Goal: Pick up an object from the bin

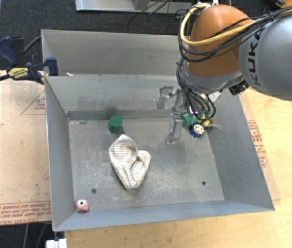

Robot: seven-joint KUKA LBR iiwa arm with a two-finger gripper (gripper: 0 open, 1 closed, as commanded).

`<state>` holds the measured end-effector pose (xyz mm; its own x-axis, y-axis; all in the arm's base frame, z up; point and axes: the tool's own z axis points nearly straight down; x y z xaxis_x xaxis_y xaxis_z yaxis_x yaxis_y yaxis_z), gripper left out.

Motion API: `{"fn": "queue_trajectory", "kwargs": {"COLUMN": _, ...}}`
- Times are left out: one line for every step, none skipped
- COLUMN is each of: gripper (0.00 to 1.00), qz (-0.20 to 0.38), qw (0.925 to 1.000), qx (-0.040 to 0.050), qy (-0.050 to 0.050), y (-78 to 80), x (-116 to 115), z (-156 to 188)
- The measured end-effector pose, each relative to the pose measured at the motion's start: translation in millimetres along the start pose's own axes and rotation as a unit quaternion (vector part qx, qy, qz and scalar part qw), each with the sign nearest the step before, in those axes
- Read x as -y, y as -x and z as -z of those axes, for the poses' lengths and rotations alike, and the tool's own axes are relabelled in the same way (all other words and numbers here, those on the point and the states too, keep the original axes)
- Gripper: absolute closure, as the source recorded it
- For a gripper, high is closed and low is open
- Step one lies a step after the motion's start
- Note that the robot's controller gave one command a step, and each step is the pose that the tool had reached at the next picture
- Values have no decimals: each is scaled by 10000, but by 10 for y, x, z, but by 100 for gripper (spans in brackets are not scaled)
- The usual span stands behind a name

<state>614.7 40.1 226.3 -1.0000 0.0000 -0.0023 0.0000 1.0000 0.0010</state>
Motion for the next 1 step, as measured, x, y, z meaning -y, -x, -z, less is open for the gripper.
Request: {"fn": "queue_trajectory", "kwargs": {"gripper": 0, "qz": 1354, "qw": 9908, "qx": -9, "qy": 6, "y": -87, "x": -345, "z": -861}}
